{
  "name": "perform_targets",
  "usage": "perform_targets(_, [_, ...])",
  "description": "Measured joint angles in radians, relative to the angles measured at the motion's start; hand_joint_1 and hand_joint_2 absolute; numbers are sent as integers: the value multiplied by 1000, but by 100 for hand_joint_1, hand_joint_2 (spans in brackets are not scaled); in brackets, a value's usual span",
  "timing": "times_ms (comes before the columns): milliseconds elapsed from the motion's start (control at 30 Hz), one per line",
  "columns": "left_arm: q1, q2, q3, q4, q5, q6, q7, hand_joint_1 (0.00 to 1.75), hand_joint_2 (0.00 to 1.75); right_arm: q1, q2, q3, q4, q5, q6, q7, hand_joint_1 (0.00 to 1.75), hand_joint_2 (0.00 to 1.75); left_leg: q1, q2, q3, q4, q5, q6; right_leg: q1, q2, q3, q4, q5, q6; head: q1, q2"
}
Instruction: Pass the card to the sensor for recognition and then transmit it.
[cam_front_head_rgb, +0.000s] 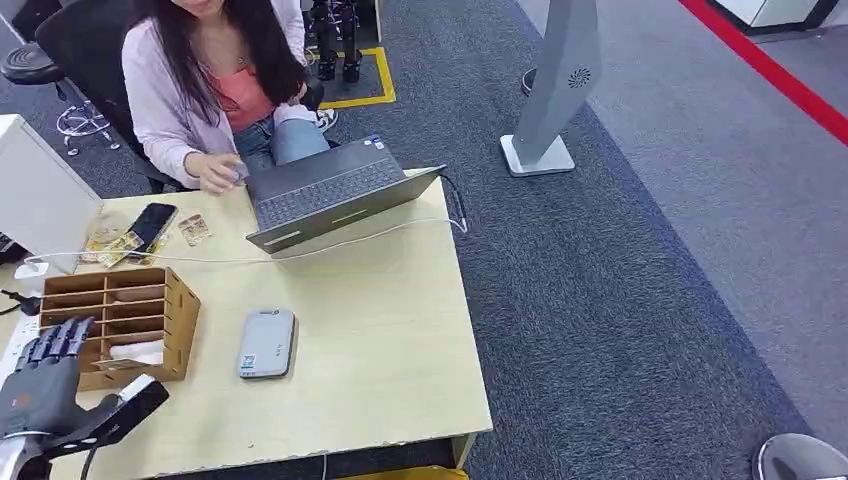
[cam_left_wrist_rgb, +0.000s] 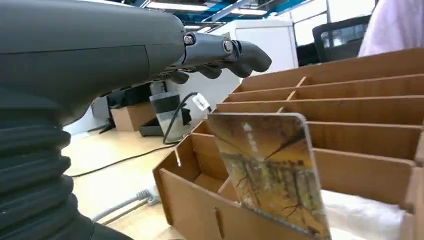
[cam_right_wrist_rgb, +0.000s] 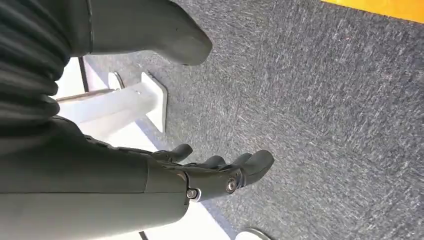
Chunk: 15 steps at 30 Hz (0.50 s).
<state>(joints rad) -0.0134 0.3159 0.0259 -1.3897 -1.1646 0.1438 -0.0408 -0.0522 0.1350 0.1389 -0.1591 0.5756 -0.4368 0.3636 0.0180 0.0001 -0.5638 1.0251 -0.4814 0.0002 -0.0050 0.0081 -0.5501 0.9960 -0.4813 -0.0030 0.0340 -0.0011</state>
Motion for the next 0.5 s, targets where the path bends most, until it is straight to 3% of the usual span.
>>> perform_targets(433, [-1, -20, -1, -23, -17, 3, -17, 0, 175, 0, 0, 0, 0, 1, 0, -15, 0, 175, 0, 0, 0, 0, 0, 0, 0, 0, 0, 0, 0, 0, 0, 0])
perform_targets(467, [-1, -21, -1, -23, -17, 3, -17, 28, 175, 0, 0, 0, 0, 1, 0, -16, 0, 175, 0, 0, 0, 0, 0, 0, 0, 0, 0, 0, 0, 0, 0, 0])
perform_targets(500, [-1, -21, -1, -23, -17, 3, -17, 175, 175, 0, 0, 0, 0, 1, 0, -16, 0, 175, 0, 0, 0, 0, 0, 0, 0, 0, 0, 0, 0, 0, 0, 0])
